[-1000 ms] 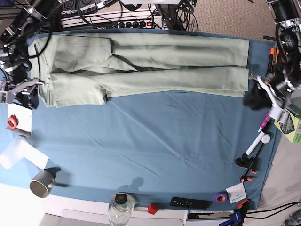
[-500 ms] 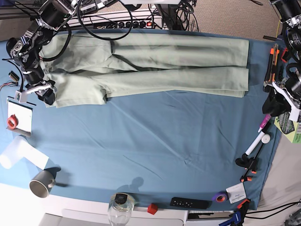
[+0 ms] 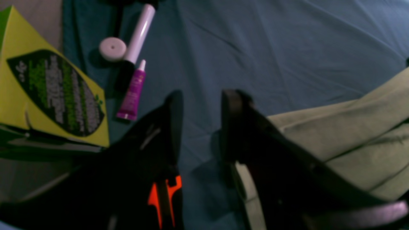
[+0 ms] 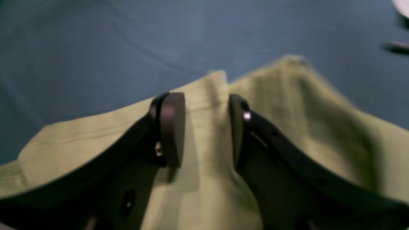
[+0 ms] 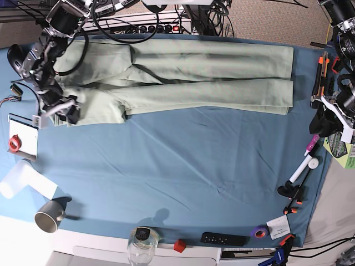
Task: Fold the T-shirt properly
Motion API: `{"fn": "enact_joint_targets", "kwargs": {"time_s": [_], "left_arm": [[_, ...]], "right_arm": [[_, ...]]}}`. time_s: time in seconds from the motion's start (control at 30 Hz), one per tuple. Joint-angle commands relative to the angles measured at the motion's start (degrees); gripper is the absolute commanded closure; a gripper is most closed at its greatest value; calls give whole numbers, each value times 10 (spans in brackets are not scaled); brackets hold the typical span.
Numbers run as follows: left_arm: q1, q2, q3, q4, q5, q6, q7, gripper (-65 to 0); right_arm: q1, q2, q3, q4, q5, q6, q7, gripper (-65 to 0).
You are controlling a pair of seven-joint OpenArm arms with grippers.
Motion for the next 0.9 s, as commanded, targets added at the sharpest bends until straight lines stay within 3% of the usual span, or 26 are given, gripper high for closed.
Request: {"fn": "enact_joint_targets", "kwargs": {"time_s": [0.0,0.27,0.37,0.47,0.6,0.87], "left_arm": [[-6,-11,-4,9,-12,-1,-13,-215],[-6,-11,-4,9,-12,-1,-13,-215],[-6,-11,-4,9,-12,-1,-13,-215],[-6,-11,-4,9,-12,-1,-12,-215],[-6,-11,-4,9,-12,-1,-13,-215],[-6,-11,-4,8,-12,-1,-13,-215]], "right_arm": [[10,11,-5,9,4,3,17,-226],[10,9,-12,9,0,-3,19,-204],[9,10,-12,9,10,2,18,0],[6,9,-12,19,68,38,-3,0],[-15,6,-12,78,148,38,-44,0],[-121,-11,-12,253,192,38,-81,0]]}}
